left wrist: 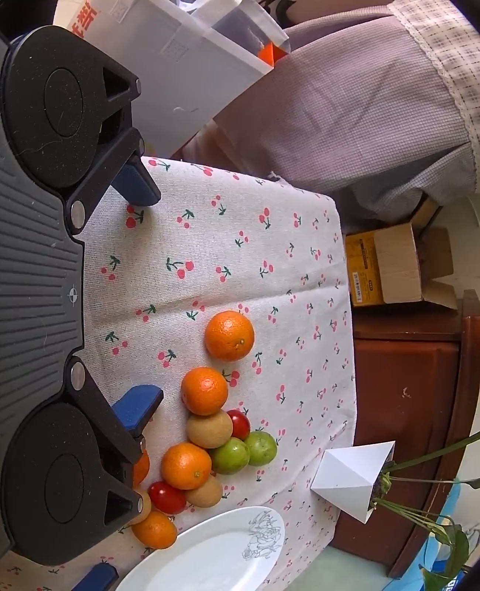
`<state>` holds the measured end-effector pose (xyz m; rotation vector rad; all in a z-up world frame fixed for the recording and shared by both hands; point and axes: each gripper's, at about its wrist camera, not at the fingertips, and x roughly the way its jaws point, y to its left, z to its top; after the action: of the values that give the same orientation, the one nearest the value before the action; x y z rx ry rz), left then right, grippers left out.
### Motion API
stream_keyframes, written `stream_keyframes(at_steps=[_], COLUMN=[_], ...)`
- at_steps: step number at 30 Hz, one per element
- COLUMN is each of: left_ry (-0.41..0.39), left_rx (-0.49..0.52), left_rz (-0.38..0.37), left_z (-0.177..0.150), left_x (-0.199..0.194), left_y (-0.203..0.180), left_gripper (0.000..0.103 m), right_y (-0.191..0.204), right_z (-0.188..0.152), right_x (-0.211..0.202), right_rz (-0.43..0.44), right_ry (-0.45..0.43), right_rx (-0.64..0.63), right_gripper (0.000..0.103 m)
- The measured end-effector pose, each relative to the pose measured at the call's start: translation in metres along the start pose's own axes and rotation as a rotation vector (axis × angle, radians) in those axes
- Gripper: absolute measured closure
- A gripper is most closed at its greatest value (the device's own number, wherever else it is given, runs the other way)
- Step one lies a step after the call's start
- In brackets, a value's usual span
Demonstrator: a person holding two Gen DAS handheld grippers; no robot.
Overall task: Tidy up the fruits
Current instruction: 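Move both tools toward the fruit cluster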
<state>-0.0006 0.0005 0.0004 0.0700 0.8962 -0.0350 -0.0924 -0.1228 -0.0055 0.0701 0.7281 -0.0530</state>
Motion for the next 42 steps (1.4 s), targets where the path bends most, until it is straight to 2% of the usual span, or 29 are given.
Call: stream_keyframes(at_steps=[6, 9, 16, 21, 29, 35, 42], left_ry=[0.024, 0.005, 0.062, 0.041, 0.02, 0.02, 0.025], left_rx=[0.01, 0.018, 0.022, 0.018, -0.001, 0.003, 0.015], left_rz=[-0.009, -0.015, -0.008, -0.027, -0.003, 0.014, -0.002], left_z=[-0.001, -0.003, -0.006, -0.004, -0.004, -0.008, -0.007], left_x=[-0.006, -0.005, -0.015, -0.028, -0.043, -0.05, -0.052], left_y=[0.0, -0.001, 0.008, 0.016, 0.027, 0.028, 0.026], left_gripper=[0.0, 0.0, 0.0, 0.0, 0.0, 0.0, 0.0], right_y=[0.003, 0.002, -0.007, -0.015, -0.022, -0.023, -0.02], right_z=[0.007, 0.006, 0.014, 0.027, 0.038, 0.043, 0.044], right_x=[-0.005, -0.007, -0.013, -0.02, -0.017, -0.016, -0.013], right_rz=[-0.013, -0.007, 0.001, -0.035, -0.116, -0.128, -0.131], right_ry=[0.118, 0.14, 0.188, 0.171, 0.168, 0.16, 0.171], right_rx=[0.02, 0.016, 0.109, 0.146, 0.2, 0.244, 0.238], right_gripper=[0.001, 0.001, 0.001, 0.001, 0.001, 0.001, 0.001])
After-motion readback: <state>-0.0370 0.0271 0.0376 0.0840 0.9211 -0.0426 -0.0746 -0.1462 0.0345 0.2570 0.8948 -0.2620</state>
